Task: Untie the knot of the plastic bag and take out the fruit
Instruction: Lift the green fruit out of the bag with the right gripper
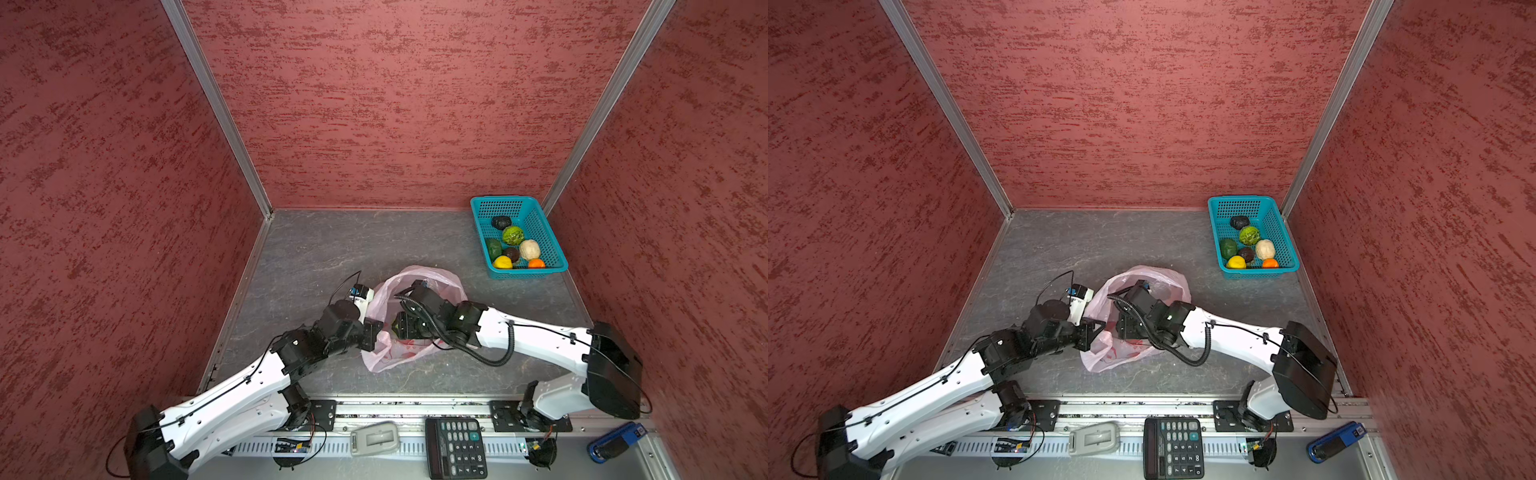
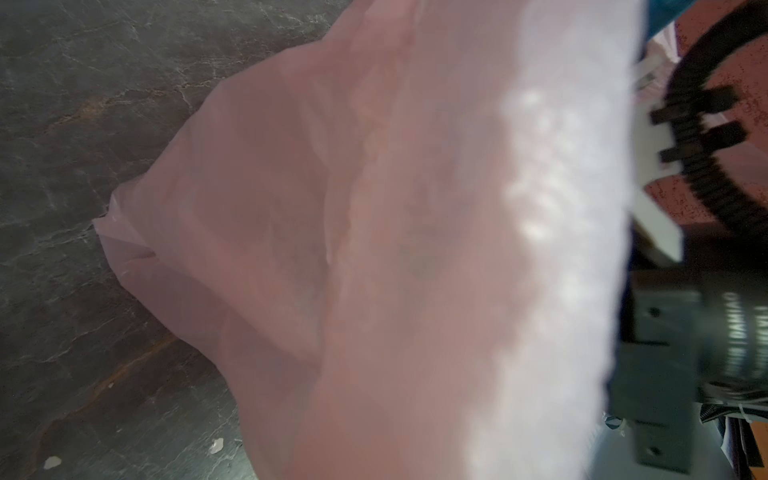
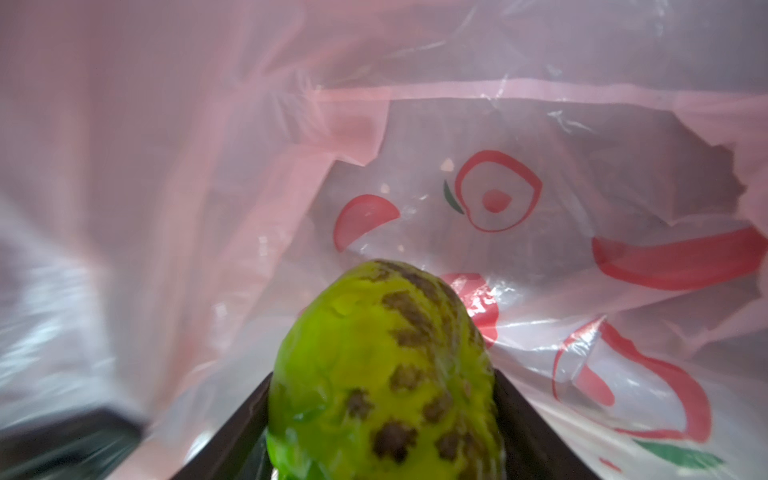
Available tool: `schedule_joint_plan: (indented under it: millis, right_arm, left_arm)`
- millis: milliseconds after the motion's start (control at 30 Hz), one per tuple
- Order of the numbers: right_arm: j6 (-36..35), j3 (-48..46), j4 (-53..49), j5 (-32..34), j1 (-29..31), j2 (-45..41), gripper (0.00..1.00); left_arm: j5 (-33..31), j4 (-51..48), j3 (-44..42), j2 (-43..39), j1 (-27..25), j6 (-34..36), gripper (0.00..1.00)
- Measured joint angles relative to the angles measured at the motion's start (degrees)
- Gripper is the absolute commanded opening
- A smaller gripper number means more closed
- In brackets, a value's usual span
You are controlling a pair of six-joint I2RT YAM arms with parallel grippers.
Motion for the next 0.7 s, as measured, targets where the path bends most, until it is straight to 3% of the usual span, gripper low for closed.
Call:
schedule_joint_plan:
  millis: [500,700]
  right_arm:
    - [-2.99,18.03,-13.18,-1.18,0.00,-6.51,0.58]
    - [-4.15,23.98,-16.98,-1.99,-4.74,-7.43,0.58]
  left_arm:
    - [0.00,2.23,0.00,1.64,1.60,0.02,0.00]
    - [0.00,2.58,0.00,2.51,1.90,0.02,0.00]
